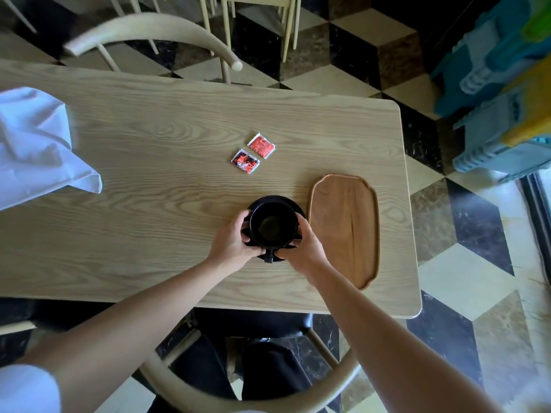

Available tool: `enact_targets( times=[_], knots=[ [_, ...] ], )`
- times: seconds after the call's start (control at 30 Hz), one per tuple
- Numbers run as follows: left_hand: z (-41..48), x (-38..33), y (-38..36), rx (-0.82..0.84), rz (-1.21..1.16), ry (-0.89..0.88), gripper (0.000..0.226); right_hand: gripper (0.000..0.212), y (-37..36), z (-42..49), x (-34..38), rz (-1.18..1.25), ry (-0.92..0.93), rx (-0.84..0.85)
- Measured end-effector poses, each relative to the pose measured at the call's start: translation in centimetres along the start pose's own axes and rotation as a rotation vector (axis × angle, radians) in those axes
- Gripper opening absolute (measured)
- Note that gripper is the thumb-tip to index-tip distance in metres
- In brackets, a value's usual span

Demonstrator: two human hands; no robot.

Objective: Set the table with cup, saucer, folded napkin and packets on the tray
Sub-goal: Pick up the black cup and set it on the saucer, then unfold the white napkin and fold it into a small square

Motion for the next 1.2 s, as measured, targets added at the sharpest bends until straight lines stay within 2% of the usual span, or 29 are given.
enact_targets(
  times=[0.27,0.33,0.43,0.5,0.6,0.73,0.87,1.0,1.2],
  knots=[
    [0.1,-0.8,0.8,0.152,0.025,0.014,0.099,0.109,0.1,-0.7,0.2,-0.031,-0.044,-0.011],
    [-0.1,-1.1,1.3,0.168,0.018,0.024,0.099,0.098,0.5,-1.5,0.5,-0.03,-0.048,-0.057],
    [-0.6,-1.9,2.7,0.156,0.085,0.013,0.095,0.07,1.6,-2.9,1.9,-0.088,-0.007,-0.229],
    [-0.9,-2.6,4.4,0.137,0.13,0.016,0.091,0.065,2.1,-3.9,3.1,-0.142,-0.002,-0.324],
    [-1.3,-3.5,7.9,0.115,0.205,-0.001,0.076,0.053,2.2,-5.2,5.5,-0.22,0.02,-0.371],
    [-2.1,-3.7,14.1,0.051,0.276,-0.034,0.041,0.035,-0.1,-5.8,10.3,-0.327,0.113,-0.332],
    [-3.5,-1.9,20.6,-0.023,0.264,-0.015,0.018,0.028,-6.3,-5.6,14.9,-0.441,0.178,-0.199],
    [-5.3,2.7,26.1,-0.066,0.265,0.071,0.01,0.018,-14.7,-5.0,18.1,-0.515,0.245,-0.085],
    [-8.0,11.9,32.3,-0.093,0.271,0.224,0.01,0.023,-26.0,-4.4,20.3,-0.605,0.29,0.086]
  ],
)
Point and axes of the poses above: each hand's wrist, its own z-axis towards the middle knuckle, its own y-axis out of the back of the hand, x = y × z, the point moved 3 cm from there along z, towards the middle knuckle, and after that the axes turned 8 degrees about -y, right-handed, at the moved point
